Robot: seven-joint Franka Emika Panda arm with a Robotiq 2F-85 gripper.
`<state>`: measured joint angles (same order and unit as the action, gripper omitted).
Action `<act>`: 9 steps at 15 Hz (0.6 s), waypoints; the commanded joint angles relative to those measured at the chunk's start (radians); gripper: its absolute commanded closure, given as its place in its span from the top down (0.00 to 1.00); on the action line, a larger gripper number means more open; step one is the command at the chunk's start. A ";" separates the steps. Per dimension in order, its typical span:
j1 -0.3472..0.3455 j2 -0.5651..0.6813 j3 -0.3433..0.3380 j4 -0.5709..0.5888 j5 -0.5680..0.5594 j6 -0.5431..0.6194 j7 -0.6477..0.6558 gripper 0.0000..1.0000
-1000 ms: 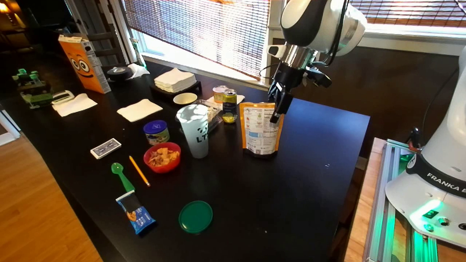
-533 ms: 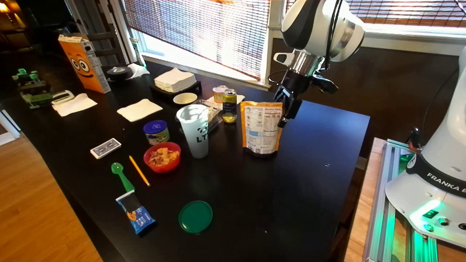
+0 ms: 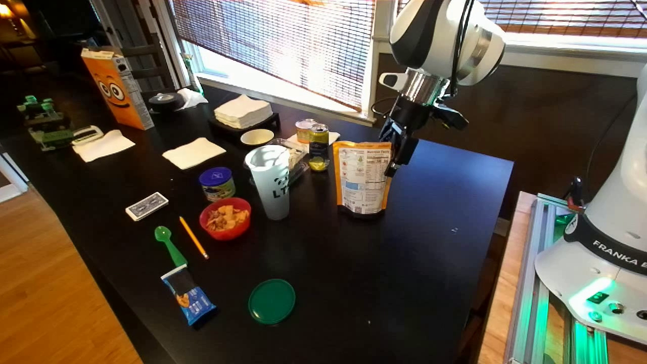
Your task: Pour the contents out of the white packet
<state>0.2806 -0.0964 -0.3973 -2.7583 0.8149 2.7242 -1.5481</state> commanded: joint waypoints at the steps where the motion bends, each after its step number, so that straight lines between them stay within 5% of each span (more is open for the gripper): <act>1: 0.009 0.001 0.001 0.011 0.036 0.001 -0.019 1.00; 2: 0.010 0.004 0.000 0.014 0.039 0.000 -0.020 1.00; 3: 0.011 0.005 -0.001 0.016 0.043 -0.006 -0.026 0.75; 4: 0.010 0.008 -0.001 0.018 0.040 -0.009 -0.023 0.74; 9: -0.001 0.029 0.010 0.023 -0.040 -0.001 0.067 0.38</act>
<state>0.2811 -0.0940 -0.3963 -2.7524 0.8111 2.7242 -1.5315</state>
